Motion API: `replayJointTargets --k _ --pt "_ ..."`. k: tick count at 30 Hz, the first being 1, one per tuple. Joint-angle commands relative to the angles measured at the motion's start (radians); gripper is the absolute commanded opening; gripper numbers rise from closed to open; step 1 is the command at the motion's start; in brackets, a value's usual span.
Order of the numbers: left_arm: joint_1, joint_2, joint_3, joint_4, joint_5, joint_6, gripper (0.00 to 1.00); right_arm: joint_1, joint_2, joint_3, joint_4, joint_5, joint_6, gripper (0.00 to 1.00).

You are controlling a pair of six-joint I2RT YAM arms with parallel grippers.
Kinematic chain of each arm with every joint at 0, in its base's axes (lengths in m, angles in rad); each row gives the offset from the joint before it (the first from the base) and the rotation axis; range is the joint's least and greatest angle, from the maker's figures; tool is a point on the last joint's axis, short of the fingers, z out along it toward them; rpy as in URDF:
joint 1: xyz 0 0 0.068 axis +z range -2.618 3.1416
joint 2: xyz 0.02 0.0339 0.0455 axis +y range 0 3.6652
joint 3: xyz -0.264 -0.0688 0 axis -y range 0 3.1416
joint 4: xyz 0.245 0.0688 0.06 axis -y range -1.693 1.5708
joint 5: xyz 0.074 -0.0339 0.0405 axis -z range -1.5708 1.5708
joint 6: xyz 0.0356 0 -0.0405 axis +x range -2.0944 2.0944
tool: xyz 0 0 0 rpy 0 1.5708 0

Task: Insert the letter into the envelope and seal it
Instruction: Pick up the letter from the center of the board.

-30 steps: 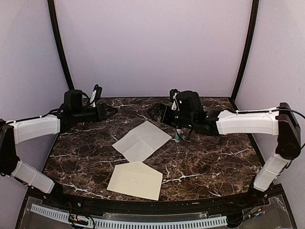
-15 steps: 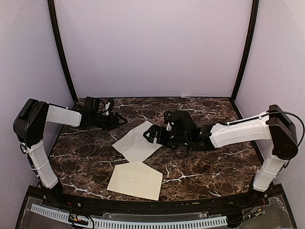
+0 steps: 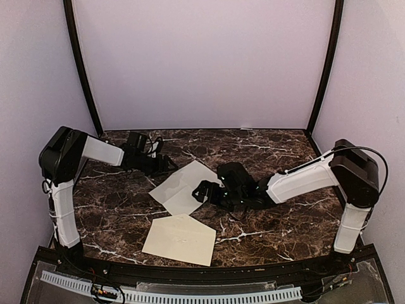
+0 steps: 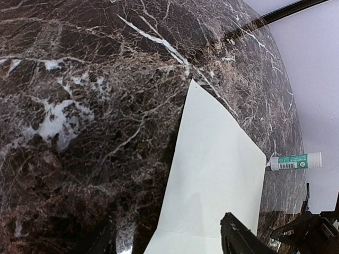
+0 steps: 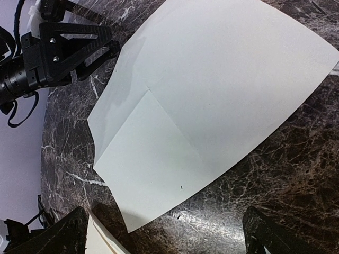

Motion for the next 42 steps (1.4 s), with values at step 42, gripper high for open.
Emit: replayJointTargets --k 42 --pt "-0.037 0.033 0.05 -0.168 0.187 0.024 0.63 -0.026 0.166 0.091 0.103 -0.019 0.006 0.98"
